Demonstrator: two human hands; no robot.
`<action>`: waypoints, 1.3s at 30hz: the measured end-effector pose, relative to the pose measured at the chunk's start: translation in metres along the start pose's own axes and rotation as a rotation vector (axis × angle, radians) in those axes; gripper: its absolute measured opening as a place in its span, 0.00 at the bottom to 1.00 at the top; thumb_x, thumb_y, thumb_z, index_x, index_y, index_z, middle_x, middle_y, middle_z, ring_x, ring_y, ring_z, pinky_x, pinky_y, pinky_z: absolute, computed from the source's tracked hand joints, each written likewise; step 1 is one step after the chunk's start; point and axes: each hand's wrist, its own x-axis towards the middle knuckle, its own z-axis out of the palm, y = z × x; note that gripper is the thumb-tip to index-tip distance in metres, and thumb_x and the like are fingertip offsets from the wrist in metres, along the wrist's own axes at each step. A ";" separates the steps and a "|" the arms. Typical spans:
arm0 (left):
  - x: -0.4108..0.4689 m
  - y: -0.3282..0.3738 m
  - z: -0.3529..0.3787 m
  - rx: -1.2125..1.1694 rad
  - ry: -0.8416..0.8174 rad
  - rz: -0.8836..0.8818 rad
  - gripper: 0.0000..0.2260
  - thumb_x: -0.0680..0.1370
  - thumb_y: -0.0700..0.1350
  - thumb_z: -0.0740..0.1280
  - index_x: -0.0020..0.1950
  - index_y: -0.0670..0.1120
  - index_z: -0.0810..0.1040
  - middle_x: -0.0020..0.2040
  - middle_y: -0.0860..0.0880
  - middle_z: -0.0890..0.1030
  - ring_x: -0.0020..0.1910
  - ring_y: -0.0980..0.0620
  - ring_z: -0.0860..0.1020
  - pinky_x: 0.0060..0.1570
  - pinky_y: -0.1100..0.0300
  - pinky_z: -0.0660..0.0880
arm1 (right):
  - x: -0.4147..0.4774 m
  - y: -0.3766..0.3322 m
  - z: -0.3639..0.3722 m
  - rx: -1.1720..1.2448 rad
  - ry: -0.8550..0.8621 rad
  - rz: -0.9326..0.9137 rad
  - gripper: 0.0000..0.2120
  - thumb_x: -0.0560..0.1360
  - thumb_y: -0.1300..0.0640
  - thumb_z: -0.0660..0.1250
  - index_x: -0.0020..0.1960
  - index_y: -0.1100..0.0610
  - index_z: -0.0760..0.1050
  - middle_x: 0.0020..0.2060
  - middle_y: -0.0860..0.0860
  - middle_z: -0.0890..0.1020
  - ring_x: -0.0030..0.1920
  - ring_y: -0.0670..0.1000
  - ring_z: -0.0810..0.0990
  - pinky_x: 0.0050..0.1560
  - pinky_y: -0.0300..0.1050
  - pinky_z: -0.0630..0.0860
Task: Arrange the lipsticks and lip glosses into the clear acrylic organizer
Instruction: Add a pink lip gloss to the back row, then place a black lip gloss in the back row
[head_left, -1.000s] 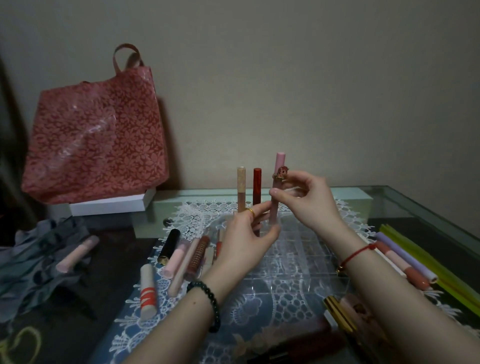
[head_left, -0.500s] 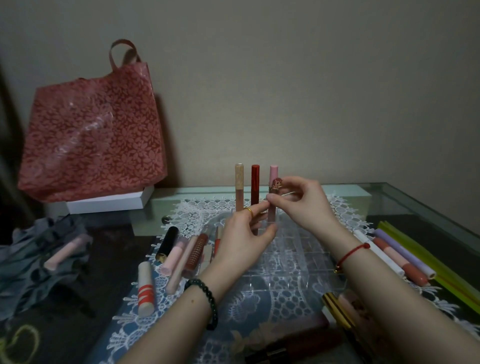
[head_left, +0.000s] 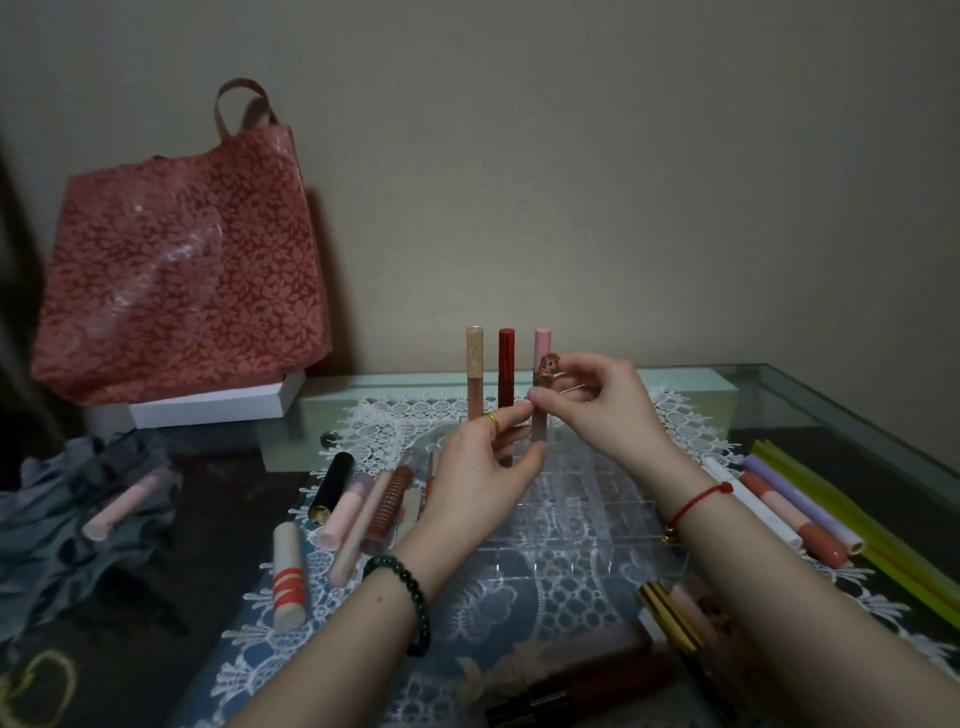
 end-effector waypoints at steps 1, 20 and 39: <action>0.000 0.000 0.000 -0.005 0.002 -0.002 0.20 0.72 0.41 0.69 0.64 0.48 0.74 0.53 0.56 0.78 0.51 0.63 0.77 0.51 0.74 0.72 | 0.000 -0.001 0.000 0.004 0.001 0.001 0.09 0.67 0.60 0.73 0.46 0.54 0.77 0.37 0.52 0.81 0.35 0.47 0.79 0.45 0.43 0.77; -0.023 0.000 -0.043 0.056 0.182 0.095 0.09 0.72 0.45 0.68 0.50 0.57 0.79 0.47 0.64 0.80 0.49 0.70 0.75 0.46 0.80 0.68 | -0.024 0.007 -0.101 0.023 0.174 -0.025 0.13 0.68 0.62 0.72 0.52 0.57 0.77 0.37 0.52 0.80 0.38 0.50 0.78 0.47 0.41 0.77; -0.041 -0.031 -0.050 0.233 -0.021 -0.061 0.23 0.72 0.52 0.67 0.66 0.57 0.67 0.59 0.59 0.72 0.52 0.70 0.70 0.56 0.64 0.66 | -0.058 0.064 -0.102 -0.561 -0.069 -0.031 0.11 0.68 0.53 0.71 0.50 0.50 0.77 0.37 0.43 0.78 0.36 0.42 0.76 0.38 0.36 0.71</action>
